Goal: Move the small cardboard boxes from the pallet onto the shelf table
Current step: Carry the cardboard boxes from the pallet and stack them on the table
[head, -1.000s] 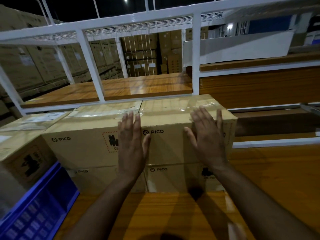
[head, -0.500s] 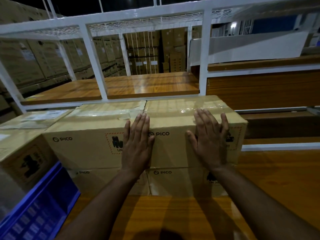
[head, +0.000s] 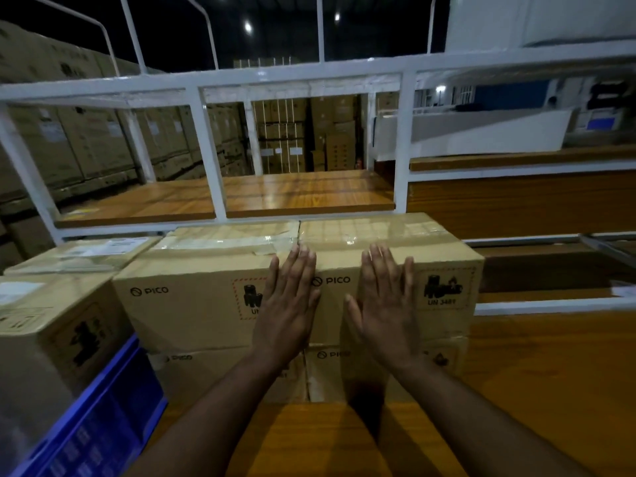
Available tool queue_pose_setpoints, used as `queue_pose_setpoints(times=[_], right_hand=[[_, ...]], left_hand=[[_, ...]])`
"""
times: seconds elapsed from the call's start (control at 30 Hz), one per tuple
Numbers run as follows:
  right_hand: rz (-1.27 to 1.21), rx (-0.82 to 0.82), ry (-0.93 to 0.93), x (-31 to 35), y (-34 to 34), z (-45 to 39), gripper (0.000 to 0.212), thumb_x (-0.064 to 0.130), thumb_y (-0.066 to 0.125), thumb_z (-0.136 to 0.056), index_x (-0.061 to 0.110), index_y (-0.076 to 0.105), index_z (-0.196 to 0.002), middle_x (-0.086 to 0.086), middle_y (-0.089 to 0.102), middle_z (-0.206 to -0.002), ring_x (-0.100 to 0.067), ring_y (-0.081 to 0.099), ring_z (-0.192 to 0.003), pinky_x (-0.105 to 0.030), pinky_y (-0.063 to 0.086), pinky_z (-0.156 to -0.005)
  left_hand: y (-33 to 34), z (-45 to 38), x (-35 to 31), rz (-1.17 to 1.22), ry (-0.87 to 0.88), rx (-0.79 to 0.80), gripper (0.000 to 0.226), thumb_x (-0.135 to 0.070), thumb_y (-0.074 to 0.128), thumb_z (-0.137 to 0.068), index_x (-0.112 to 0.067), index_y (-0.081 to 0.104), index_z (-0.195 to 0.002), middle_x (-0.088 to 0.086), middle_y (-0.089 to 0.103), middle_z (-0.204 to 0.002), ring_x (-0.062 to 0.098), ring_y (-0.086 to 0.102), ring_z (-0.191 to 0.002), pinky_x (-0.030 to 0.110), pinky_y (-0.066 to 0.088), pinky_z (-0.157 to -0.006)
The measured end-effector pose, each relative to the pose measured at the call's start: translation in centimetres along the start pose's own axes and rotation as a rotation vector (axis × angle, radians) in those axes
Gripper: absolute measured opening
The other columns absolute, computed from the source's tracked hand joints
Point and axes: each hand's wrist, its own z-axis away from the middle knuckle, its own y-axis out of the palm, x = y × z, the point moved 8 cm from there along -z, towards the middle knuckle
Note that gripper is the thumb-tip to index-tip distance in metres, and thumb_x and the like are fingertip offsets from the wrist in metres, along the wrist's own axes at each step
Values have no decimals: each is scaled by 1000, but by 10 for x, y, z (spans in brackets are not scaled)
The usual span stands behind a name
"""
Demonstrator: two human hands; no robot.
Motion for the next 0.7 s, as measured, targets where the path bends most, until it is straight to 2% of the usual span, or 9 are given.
queue_pose_setpoints(times=[0.1, 0.33, 0.43, 0.5, 0.6, 0.7], right_hand=[[39, 39, 5, 3, -1, 1, 81, 51, 42, -99, 2, 14, -158, -20, 9, -165, -33, 2, -154, -59, 9, -121], [19, 135, 49, 9, -20, 2, 82, 53, 49, -94, 7, 21, -157, -15, 22, -163, -30, 10, -153, -56, 4, -123], [-50, 243, 83, 11, -31, 0, 82, 54, 44, -97, 9, 13, -159, -12, 14, -166, -26, 3, -154, -50, -6, -123], [-92, 317, 101, 14, -38, 1, 80, 55, 37, -100, 12, 6, -159, -9, 7, -167, -23, -2, -154, -48, -7, -123], [-183, 378, 145, 23, -54, 12, 79, 55, 36, -101, 13, 5, -159, -8, 5, -167, -22, -2, -154, -48, -2, -124], [-240, 356, 157, 42, -84, 35, 78, 56, 33, -101, 12, 4, -159, -8, 2, -168, -22, -3, -154, -47, -1, -124]], left_hand=[[1, 2, 1, -3, 11, 6, 61, -31, 32, -108, -7, 17, -161, 10, 12, -170, 23, 10, -158, 52, 17, -126], [-7, 4, 1, -5, -3, 107, 62, -37, 31, -109, -10, 15, -162, 8, 14, -170, 18, 5, -158, 45, 9, -128], [-18, 2, 2, 31, -21, 235, 68, -51, 20, -104, -15, 15, -162, 5, 18, -170, 15, 6, -158, 40, 0, -128], [-31, 6, 4, 104, -44, 304, 79, -61, 13, -98, -15, 10, -163, 4, 12, -170, 15, 4, -157, 36, -3, -128], [-57, 19, 13, 191, -106, 261, 92, -73, 8, -92, -14, 9, -163, 6, 9, -171, 16, 4, -157, 37, 2, -128], [-94, 46, 17, 212, -172, 185, 89, -72, 11, -95, -16, 8, -163, 5, 5, -171, 18, 1, -157, 39, 1, -128]])
